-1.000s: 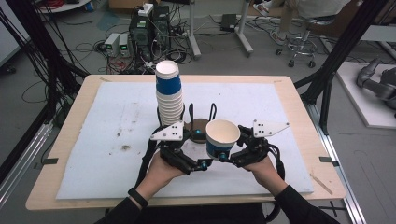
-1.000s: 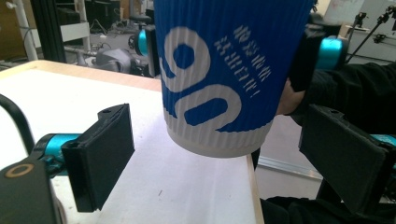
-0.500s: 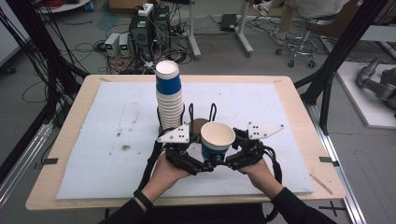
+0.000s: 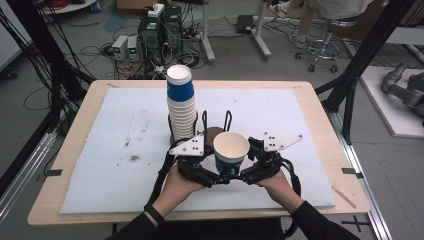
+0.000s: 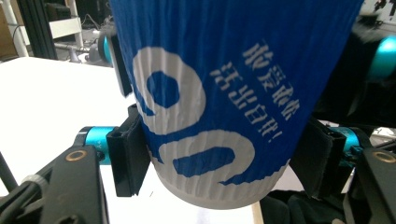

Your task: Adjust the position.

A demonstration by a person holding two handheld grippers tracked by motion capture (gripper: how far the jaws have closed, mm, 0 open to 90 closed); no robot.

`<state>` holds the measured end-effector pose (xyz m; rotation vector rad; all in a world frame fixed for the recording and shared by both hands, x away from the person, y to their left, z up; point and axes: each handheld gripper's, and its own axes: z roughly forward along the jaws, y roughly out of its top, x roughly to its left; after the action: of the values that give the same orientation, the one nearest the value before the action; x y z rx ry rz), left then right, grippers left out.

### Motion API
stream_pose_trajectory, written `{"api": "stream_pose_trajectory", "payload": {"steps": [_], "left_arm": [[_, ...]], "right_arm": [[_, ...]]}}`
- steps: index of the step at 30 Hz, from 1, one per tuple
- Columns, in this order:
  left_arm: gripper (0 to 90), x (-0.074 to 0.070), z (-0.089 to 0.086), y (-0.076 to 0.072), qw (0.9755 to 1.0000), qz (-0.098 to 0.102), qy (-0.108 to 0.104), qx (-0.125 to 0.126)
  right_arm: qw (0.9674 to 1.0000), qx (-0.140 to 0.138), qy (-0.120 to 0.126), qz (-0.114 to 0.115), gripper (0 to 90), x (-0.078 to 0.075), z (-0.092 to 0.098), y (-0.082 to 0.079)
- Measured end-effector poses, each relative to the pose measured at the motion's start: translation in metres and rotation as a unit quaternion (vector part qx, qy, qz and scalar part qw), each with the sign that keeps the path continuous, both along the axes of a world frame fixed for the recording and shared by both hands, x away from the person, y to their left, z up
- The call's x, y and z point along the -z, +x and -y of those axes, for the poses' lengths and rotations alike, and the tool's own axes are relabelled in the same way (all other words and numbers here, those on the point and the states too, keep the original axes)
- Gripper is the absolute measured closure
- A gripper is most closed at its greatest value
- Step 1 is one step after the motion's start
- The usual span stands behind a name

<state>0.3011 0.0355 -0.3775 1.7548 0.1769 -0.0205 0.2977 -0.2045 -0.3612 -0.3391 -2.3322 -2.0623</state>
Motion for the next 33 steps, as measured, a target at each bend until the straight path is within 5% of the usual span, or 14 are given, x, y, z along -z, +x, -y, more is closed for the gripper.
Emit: {"api": "stream_pose_trajectory", "payload": {"steps": [14, 24, 33], "left_arm": [[30.0, 0.0022, 0.0031, -0.0001, 0.9999, 0.001, 0.01, 0.011], [20.7, -0.0027, 0.0015, -0.0009, 0.9993, -0.012, -0.035, 0.007], [26.0, -0.0032, 0.001, -0.002, 0.9994, -0.008, -0.033, 0.006]], "right_arm": [[0.9999, -0.001, 0.013, -0.003, 20.8, -0.0099, 0.0052, 0.0006], [0.9997, -0.006, 0.021, -0.006, 23.2, -0.007, 0.0029, -0.0005], [0.9999, -0.006, 0.016, -0.002, 23.2, -0.0046, -0.0011, -0.002]]}}
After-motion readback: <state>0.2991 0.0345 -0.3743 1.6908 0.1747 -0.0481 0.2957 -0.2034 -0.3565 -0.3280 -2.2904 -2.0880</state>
